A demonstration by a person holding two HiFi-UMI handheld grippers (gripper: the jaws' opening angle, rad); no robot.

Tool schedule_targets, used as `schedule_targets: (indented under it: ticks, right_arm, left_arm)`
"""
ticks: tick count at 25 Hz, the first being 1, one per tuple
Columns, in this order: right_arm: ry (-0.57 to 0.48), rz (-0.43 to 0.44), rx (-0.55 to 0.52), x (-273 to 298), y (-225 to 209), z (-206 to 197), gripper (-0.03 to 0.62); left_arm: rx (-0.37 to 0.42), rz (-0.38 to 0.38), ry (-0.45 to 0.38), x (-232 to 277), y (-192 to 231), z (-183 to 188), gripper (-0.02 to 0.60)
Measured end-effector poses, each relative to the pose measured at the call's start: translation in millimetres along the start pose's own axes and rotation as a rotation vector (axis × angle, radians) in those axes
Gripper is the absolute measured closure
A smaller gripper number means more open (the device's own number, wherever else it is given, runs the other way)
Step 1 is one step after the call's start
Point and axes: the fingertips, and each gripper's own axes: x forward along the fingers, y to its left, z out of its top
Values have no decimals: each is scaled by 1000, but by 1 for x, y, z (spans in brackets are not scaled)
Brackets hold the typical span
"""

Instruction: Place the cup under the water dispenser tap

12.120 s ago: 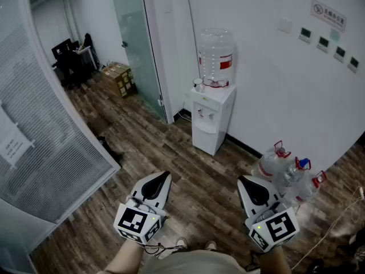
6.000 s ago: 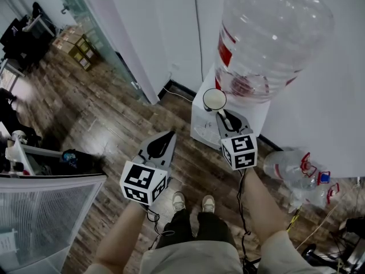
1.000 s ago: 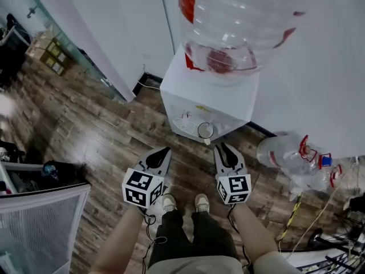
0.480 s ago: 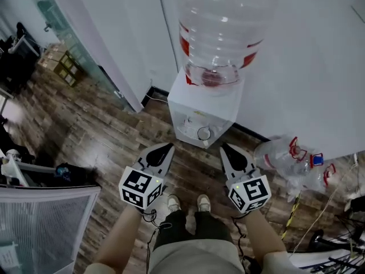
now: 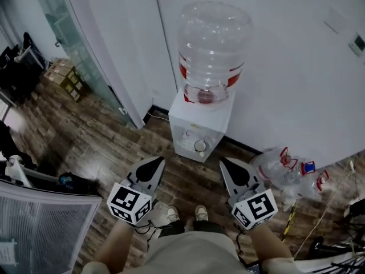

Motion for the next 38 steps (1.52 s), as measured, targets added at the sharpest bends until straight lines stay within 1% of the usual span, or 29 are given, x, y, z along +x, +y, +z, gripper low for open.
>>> schedule_targets:
  ticks: [3,7,9,15,19,21,27,38]
  right_arm:
    - [-33,22,8,-14,17,22,588]
    - [-45,52,-19,-27,38,35,588]
    - [-41,62,-24,-32,46,36,588]
    - [-8,53,16,-48,53,23,588]
    - [-4,33,90,-47,42,15,588]
    - [-15,24,109,-46,38,17,588]
    - [-10,23,100,-43,30,17,588]
    - [17,22,70,-34,27,9,588]
  left_arm:
    - [13,-6,-38,-15,-7,16,575]
    - [91,-33,-66,-26,-23,21,575]
    - [106,-36,-71,-31,-29,20,575]
    - [73,-49,-67,-44,-47,16,575]
    - [35,-53,-62,-43,-51,9,575]
    - [25,-50,-65,-43,-51,10,575]
    - [40,-48,-74,-39,-50,20,575]
    - [39,-52,-48,-33,-46,19,575]
